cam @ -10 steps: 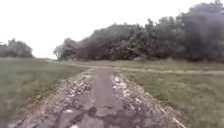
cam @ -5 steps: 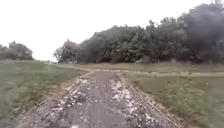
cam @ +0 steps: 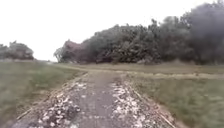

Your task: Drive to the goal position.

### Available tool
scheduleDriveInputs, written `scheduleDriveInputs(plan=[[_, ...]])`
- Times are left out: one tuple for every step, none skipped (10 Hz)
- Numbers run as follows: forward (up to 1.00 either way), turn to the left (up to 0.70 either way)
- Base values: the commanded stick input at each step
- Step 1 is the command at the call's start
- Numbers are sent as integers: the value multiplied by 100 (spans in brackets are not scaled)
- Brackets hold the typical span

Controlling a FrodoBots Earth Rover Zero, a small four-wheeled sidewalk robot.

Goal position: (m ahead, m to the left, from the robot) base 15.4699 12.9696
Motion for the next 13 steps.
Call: scheduleDriveInputs(plan=[[100, 30], [100, 0], [100, 0], [100, 0], [100, 0], [100, 0], [100, 8], [100, 25], [100, 39], [100, 30], [100, 21], [100, 0], [100, 0]])
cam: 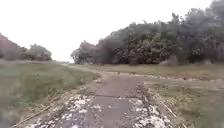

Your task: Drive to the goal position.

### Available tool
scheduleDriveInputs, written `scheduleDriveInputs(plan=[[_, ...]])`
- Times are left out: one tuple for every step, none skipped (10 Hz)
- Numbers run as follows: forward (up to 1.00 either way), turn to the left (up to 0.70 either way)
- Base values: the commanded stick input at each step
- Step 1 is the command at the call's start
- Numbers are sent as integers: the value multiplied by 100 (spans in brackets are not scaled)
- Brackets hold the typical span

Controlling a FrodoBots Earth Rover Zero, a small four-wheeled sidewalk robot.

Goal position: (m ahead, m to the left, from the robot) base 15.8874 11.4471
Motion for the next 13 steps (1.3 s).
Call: scheduleDriveInputs(plan=[[100, 0], [100, 0], [100, 0], [100, 0], [100, 0], [100, 0], [100, 0], [100, 0], [100, 0], [100, 0], [100, 0], [100, -5], [100, -18]])
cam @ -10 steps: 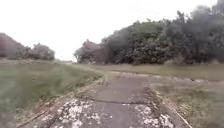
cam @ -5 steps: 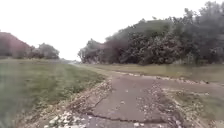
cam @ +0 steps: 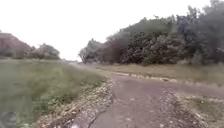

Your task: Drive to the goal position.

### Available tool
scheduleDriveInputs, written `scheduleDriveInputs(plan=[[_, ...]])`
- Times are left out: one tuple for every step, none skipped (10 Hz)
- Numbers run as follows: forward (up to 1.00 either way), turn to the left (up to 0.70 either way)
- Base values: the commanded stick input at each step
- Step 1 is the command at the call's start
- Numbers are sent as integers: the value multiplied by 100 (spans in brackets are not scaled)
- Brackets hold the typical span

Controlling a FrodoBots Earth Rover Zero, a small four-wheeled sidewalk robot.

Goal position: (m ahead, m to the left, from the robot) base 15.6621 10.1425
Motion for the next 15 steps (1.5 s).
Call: scheduleDriveInputs(plan=[[100, -30], [100, -36], [100, -36], [100, -36], [100, -36], [100, -29], [100, -12], [100, 0], [100, 0], [100, 0], [100, 0], [100, 0], [100, 0], [100, 0], [100, 0]])
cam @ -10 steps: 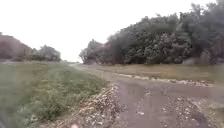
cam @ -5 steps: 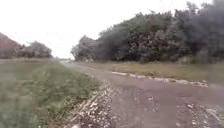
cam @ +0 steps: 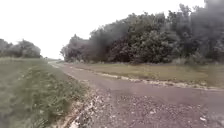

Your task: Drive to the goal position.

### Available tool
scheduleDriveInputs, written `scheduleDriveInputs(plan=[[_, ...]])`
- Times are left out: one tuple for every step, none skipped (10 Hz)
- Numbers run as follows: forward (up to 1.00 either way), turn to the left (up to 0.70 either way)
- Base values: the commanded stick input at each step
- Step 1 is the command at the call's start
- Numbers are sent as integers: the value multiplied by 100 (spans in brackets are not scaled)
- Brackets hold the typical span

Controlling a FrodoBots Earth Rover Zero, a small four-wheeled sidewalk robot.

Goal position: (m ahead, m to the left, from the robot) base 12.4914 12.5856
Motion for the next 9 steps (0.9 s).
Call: scheduleDriveInputs(plan=[[100, 0], [100, 0], [100, 0], [100, 0], [100, 8], [100, 18], [100, 35], [100, 38], [100, 40]])
